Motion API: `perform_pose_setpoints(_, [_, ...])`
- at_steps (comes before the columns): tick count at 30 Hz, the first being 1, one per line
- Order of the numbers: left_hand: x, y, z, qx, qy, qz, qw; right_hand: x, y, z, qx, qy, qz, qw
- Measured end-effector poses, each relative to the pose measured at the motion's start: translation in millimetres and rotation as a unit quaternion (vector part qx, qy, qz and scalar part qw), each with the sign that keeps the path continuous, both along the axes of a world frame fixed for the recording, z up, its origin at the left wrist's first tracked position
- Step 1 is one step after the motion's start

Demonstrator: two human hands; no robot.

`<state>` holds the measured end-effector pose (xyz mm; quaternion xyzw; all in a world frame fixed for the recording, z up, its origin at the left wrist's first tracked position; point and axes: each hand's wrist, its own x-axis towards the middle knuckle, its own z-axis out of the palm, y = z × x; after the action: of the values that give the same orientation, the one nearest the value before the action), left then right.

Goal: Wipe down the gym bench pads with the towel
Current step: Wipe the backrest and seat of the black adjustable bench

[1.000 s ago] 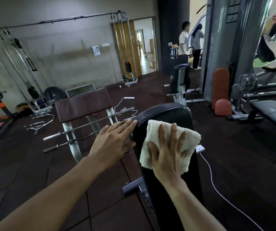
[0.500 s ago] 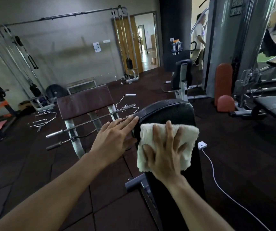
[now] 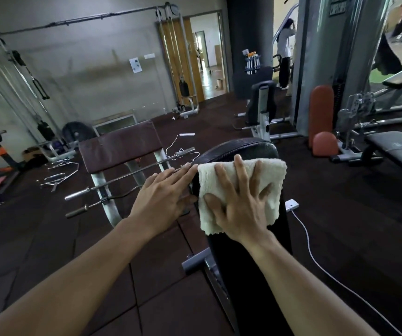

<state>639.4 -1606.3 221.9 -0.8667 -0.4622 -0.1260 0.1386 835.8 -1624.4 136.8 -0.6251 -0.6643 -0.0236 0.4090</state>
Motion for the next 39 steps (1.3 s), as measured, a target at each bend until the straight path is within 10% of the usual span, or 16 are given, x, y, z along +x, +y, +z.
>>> perform_pose_setpoints(39, [3, -8, -10, 0.037, 0.003, 0.002, 0.999, 54, 25, 33, -0.011, 0.138, -0.090, 0.986])
